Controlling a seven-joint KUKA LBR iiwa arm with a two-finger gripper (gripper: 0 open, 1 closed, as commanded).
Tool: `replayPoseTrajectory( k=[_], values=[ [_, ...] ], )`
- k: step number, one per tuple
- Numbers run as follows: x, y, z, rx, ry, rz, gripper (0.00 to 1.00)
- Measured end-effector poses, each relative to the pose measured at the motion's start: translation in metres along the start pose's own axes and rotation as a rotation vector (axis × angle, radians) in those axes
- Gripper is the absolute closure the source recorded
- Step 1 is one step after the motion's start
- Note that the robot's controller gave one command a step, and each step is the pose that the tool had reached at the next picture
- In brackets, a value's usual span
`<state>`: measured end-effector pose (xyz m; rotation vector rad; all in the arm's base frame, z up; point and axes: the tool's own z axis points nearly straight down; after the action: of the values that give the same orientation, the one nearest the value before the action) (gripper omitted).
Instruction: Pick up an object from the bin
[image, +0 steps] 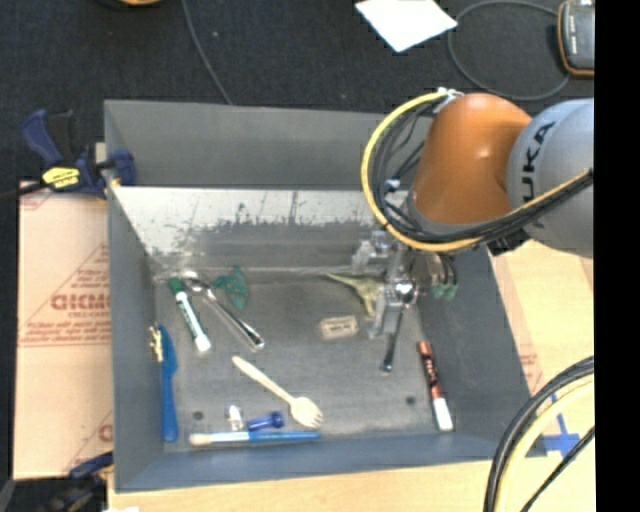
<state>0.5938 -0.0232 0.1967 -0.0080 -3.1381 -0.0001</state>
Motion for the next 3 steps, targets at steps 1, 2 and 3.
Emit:
replayPoseTrajectory(
  k=[1,2,3],
  values=[
    [-0.001,0.000,-0.005,0.000,-0.008,0.000,0.00],
    [-0.005,-0.007,0.113,-0.001,-0.013,0.039,0.00],
    [-0.007,-0.008,0.150,0.000,-0.021,0.044,0.00]
  ],
)
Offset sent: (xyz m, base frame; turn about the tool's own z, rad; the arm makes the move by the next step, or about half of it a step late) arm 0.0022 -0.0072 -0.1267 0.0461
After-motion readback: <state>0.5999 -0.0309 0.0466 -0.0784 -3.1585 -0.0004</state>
